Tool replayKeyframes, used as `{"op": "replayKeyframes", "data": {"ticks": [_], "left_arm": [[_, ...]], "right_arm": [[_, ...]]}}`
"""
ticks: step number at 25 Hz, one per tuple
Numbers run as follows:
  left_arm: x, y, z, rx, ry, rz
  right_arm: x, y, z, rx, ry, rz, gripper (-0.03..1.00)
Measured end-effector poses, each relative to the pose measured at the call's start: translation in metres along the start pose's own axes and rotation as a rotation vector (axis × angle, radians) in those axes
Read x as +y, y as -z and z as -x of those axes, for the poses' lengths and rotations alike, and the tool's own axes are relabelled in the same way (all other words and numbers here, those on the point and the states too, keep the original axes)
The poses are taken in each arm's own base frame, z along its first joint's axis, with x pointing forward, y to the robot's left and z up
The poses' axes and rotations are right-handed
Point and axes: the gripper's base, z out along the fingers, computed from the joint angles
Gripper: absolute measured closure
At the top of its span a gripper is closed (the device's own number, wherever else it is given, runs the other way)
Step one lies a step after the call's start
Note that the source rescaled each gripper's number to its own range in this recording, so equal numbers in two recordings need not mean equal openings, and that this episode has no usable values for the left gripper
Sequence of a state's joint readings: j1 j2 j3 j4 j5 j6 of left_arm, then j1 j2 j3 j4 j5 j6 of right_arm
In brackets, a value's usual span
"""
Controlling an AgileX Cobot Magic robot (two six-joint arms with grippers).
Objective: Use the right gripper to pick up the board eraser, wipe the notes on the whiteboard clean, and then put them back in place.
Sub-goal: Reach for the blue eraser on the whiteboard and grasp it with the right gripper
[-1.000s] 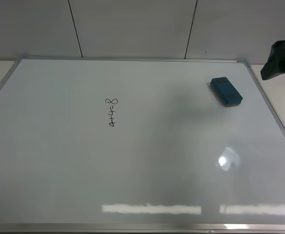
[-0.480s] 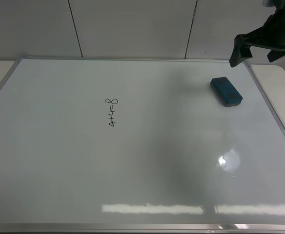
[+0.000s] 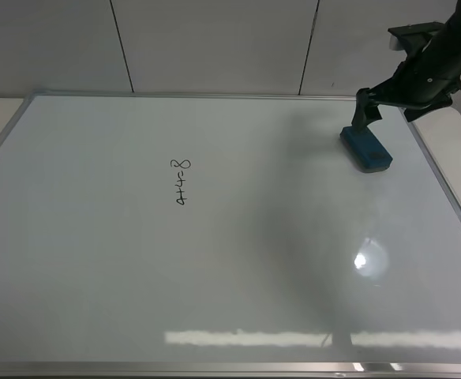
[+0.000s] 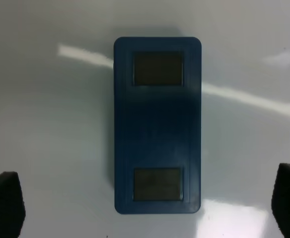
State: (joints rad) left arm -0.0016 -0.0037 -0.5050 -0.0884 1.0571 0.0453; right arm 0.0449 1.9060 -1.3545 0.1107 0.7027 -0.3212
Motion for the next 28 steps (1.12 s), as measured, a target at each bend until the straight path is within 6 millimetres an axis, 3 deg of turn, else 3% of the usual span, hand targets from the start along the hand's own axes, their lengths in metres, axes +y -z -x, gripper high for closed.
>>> {"op": "replayKeyframes", "data": {"ticks": [7, 28], "left_arm": [[0.0, 0.0, 0.0, 0.0, 0.0, 0.0], [0.0, 0.0, 0.0, 0.0, 0.0, 0.0]], "right_arm": [[-0.002, -0.039, -0.004, 0.026, 0.004, 0.001, -0.03], [-0.006, -0.078, -0.01, 0.012, -0.039, 0.022, -0.03]]}}
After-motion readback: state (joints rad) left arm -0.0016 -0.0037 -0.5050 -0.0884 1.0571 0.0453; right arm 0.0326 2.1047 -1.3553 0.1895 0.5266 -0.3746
